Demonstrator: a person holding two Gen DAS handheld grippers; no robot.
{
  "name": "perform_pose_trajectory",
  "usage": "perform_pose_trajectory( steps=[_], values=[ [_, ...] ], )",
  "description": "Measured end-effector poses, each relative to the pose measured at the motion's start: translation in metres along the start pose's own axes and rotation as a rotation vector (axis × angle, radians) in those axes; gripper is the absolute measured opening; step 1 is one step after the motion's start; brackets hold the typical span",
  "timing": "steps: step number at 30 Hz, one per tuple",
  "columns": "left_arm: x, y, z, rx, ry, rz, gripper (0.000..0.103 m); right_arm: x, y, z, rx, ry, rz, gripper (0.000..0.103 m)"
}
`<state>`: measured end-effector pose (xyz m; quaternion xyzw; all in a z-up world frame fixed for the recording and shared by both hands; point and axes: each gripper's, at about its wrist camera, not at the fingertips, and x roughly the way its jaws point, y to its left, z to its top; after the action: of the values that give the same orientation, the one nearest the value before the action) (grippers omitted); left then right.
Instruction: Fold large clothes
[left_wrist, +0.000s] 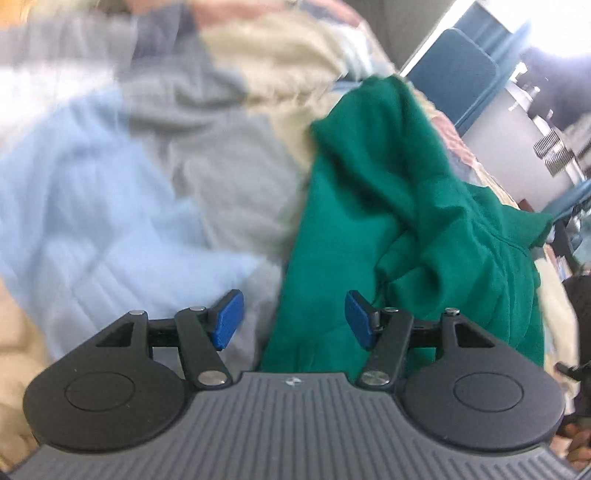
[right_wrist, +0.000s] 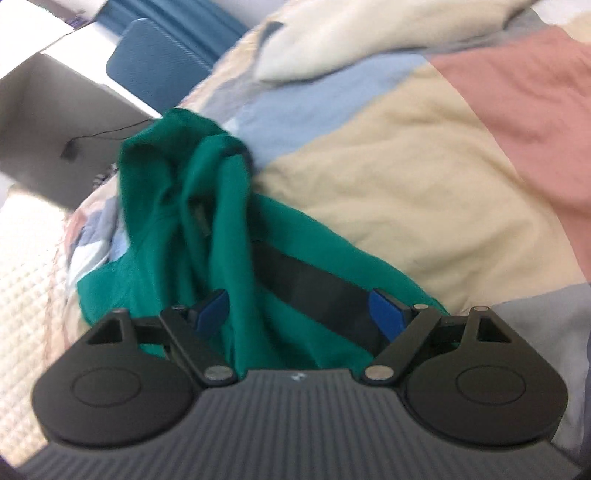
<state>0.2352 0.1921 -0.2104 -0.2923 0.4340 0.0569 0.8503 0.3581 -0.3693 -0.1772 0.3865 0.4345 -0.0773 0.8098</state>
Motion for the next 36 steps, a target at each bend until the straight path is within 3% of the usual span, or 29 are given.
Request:
perform_pose_trajectory(
  steps=[5,9,12,15,18,21,24,31,36],
  values=[
    [0.004,0.005,-0.011,-0.048,0.029,-0.062,0.066,0.003,-0.008,0.003,0.024,-0.037,-0.065,0.084],
    [0.002,0.009,-0.024,-0.087,0.094,-0.12,0.066,0.006,-0.007,0.002,0.035,-0.018,-0.056,0.084],
    [0.007,0.006,-0.031,-0.08,0.125,-0.06,0.066,0.014,-0.002,-0.001,0.018,0.027,-0.051,0.086],
    [0.009,0.005,-0.033,-0.088,0.134,-0.049,0.066,0.02,-0.002,-0.004,0.049,0.103,0.024,0.087],
    [0.005,0.007,-0.034,-0.104,0.141,-0.094,0.066,0.02,0.006,-0.008,0.018,0.158,0.117,0.087],
    [0.007,0.005,-0.034,-0.088,0.153,-0.128,0.067,0.021,0.023,-0.011,-0.089,0.192,0.119,0.087],
    [0.009,0.001,-0.037,-0.058,0.152,-0.083,0.068,0.019,0.036,-0.006,-0.195,0.215,0.071,0.087],
    [0.011,-0.005,-0.041,-0.014,0.147,-0.056,0.067,0.026,0.057,0.015,-0.561,0.239,-0.131,0.085],
    [0.015,-0.003,-0.04,-0.009,0.171,-0.116,0.066,0.061,0.048,0.02,-0.707,0.363,-0.148,0.086]
  ],
)
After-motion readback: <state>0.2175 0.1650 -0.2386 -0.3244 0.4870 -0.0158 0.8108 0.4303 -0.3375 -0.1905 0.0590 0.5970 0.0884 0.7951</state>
